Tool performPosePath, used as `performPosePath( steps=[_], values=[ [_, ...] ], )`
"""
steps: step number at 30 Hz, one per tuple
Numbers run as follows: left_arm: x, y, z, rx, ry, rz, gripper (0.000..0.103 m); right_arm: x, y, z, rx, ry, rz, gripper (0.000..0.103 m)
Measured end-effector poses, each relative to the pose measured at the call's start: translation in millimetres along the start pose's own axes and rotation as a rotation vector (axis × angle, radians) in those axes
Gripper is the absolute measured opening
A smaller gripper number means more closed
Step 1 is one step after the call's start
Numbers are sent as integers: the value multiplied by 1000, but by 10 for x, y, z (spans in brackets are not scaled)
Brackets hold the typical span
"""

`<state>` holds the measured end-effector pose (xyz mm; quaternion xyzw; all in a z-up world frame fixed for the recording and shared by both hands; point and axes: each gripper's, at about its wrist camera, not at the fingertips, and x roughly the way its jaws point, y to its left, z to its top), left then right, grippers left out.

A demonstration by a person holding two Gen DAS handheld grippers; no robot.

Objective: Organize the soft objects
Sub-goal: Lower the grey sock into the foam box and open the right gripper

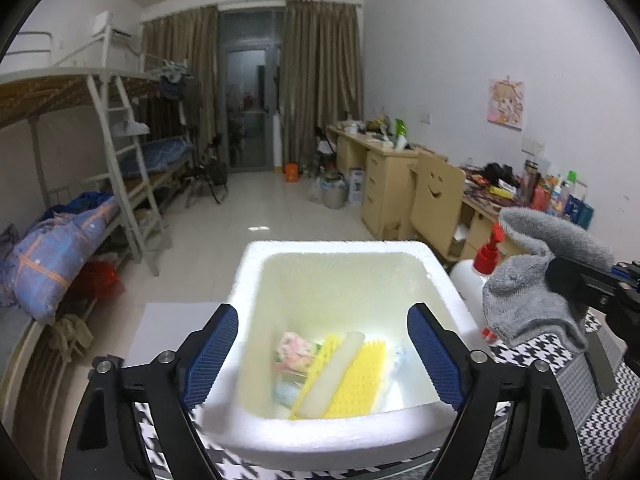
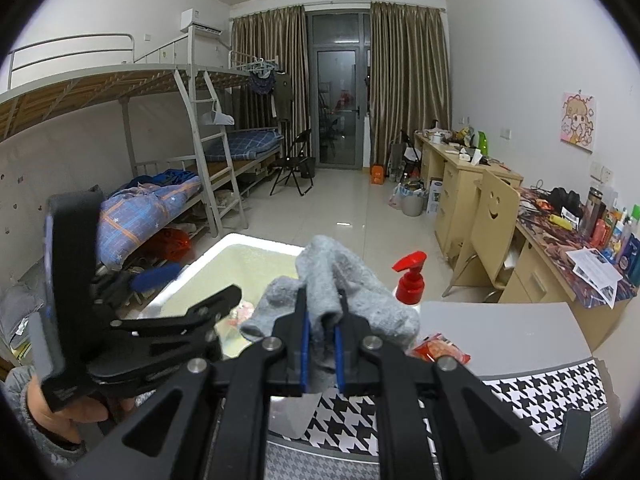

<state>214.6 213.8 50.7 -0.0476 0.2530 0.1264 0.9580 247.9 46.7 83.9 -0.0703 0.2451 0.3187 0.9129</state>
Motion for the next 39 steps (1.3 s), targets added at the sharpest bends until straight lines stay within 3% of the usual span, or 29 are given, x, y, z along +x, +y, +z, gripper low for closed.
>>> performPosePath(
  steps=[4,23,36,39],
  values=[
    [-133,73,-5,-16,-31,27,102,55,1,15,3,9,8,13],
    [-350,308,-76,-76,-76,182,102,330,210,112,-22,46,60,13],
    [-396,449,-129,-76,-73,199,102,610,346,139,-9,96,98,13],
    [-405,460,-154,-71,-67,213,102,715,324,129,7,120,94,21]
  ],
)
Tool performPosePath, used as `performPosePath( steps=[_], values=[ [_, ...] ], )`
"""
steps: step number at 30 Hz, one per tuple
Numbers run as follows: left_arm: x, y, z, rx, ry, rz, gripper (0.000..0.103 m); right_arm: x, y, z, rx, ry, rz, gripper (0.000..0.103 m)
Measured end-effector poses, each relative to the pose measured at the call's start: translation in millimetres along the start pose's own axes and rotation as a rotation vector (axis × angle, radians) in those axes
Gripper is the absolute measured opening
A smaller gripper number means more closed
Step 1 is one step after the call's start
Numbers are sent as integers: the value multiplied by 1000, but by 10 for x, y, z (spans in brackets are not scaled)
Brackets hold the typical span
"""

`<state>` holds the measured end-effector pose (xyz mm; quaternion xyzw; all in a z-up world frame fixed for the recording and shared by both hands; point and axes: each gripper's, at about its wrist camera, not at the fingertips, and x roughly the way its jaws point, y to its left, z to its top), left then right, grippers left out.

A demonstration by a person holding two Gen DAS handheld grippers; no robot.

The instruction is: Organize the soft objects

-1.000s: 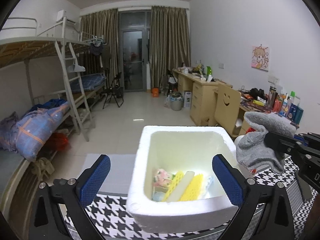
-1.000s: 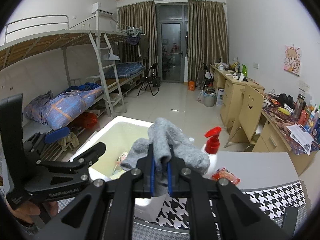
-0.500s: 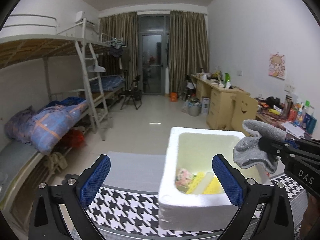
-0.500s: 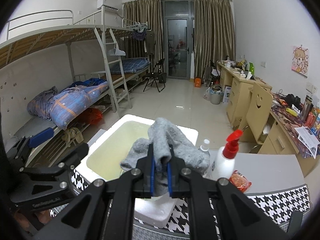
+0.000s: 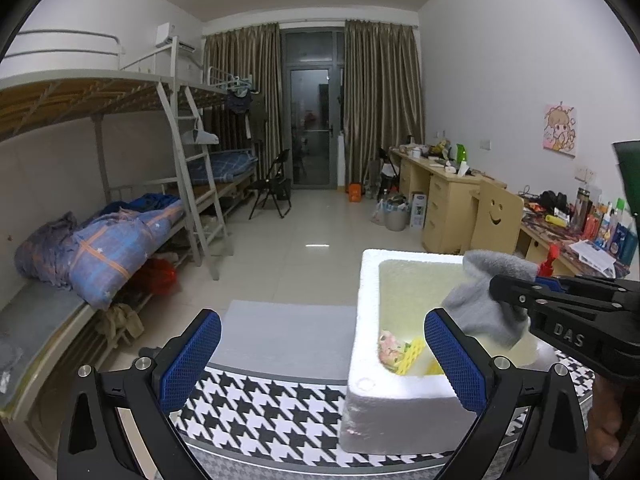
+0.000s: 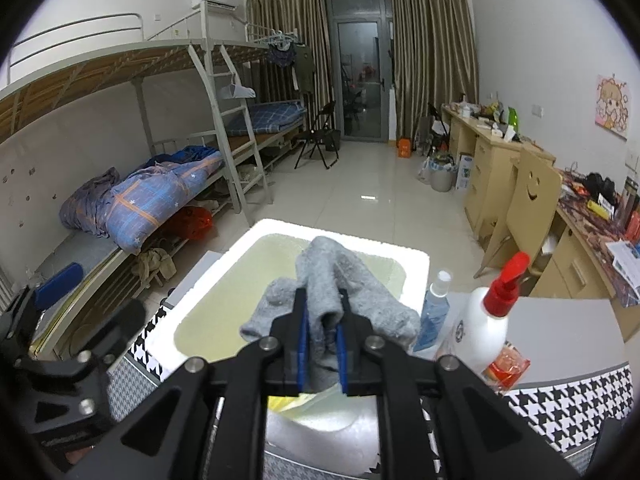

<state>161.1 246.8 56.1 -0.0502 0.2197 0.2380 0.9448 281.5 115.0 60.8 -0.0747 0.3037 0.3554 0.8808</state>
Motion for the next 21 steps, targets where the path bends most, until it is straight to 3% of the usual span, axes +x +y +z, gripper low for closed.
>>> performPosePath(
  steps=[5,13,17,21],
  values=[
    [-2,28,-23,-4,12,-2,102,52,-94,9,40,30,5,52],
    [-104,-15,-26,0,15,-30,102,-265,-105,-34,50,-22,14,84],
    [-227,-19,-20,7,1,-25,102,-454,-78,-54,48,-57,38,93],
    [-349,-25,-54,12,-6,-26,102,-565,-49,-63,35,-75,24,93]
  ],
)
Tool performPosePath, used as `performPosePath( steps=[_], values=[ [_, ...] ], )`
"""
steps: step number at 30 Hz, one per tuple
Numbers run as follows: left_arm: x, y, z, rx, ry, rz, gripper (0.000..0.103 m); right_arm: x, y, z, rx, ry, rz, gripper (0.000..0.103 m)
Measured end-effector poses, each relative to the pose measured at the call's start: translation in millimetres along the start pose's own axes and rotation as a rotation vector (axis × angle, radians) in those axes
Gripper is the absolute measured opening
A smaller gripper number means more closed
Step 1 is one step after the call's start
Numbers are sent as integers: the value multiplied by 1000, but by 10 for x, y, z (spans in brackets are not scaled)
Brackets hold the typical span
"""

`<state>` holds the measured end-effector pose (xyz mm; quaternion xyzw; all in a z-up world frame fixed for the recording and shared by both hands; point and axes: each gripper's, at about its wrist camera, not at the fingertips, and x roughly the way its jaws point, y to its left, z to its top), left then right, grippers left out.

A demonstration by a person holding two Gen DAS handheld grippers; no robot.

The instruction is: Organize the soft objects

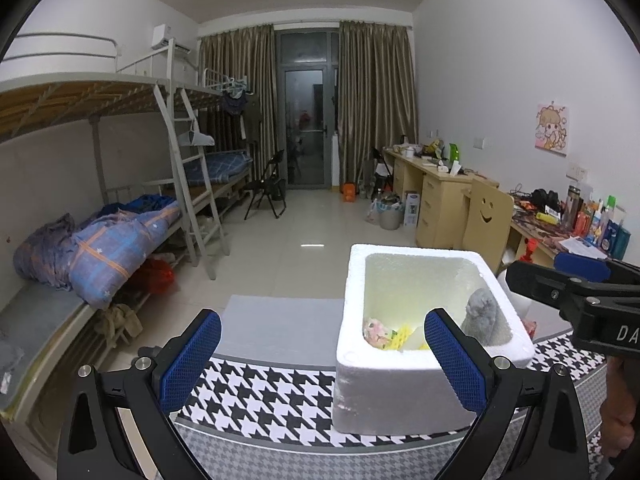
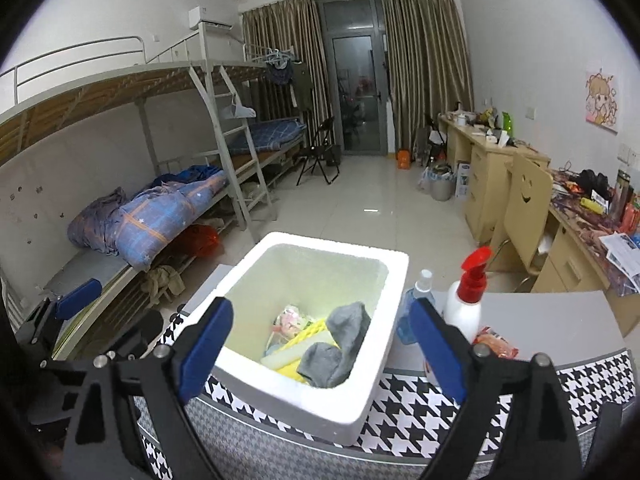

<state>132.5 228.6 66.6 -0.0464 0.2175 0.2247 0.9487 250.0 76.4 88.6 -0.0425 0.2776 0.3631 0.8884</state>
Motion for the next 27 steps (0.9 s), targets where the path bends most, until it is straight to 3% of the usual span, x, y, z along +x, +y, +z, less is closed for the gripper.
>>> performPosePath(
  steps=[27],
  values=[
    [-990,-222,-128,32,-98,-83,102,-1158,204,-495,-83,-147,-58,99]
  ],
)
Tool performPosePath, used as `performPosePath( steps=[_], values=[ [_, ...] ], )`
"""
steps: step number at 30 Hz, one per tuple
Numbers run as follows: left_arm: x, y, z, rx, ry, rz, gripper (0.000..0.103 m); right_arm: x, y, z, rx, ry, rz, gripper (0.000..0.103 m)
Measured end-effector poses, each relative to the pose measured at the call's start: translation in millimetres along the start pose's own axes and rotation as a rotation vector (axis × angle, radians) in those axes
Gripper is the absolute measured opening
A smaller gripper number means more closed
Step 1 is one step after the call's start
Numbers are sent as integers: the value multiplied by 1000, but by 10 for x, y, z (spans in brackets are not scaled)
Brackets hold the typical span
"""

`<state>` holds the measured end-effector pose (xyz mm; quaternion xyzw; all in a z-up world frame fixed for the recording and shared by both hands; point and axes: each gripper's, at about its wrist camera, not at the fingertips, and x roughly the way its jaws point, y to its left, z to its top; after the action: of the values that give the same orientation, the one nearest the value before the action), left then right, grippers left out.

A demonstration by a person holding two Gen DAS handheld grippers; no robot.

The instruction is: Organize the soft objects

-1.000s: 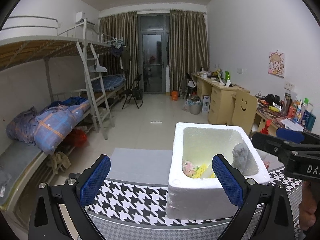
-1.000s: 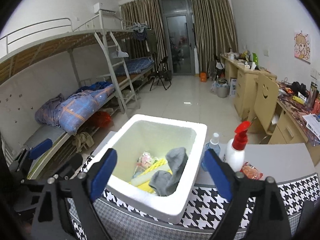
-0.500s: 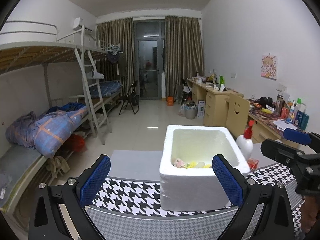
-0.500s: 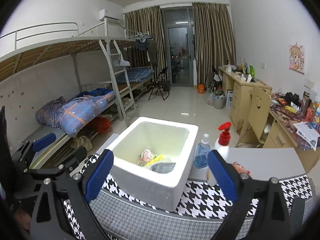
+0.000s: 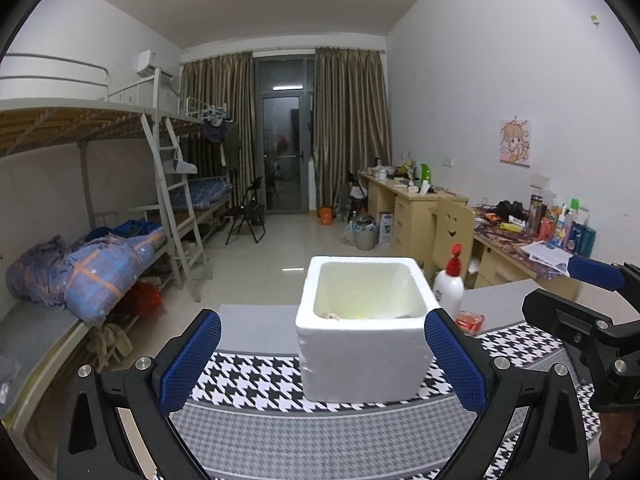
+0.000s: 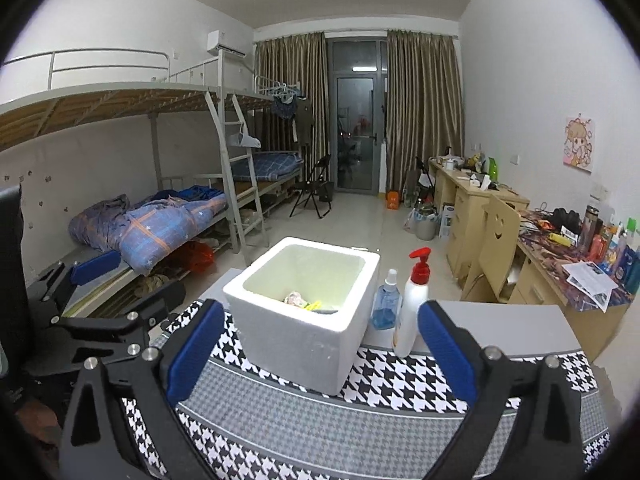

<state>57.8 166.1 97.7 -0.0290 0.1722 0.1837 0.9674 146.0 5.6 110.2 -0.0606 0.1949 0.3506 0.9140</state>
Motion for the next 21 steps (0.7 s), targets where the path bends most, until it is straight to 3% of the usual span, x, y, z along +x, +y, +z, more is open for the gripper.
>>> performPosePath(
  steps=[12,17,21],
  values=[
    [-484,-164,-194,34,-68,-5,102,-481,108,-340,-3,-61,-17,102],
    [-569,-216,-316,40,-70,-20,102,-568,136,-486,-25,-85,-69,102],
    [-596,-251,-430,48,-71,-18,102,-637,56,-612,8,-85,-56,102]
  ],
)
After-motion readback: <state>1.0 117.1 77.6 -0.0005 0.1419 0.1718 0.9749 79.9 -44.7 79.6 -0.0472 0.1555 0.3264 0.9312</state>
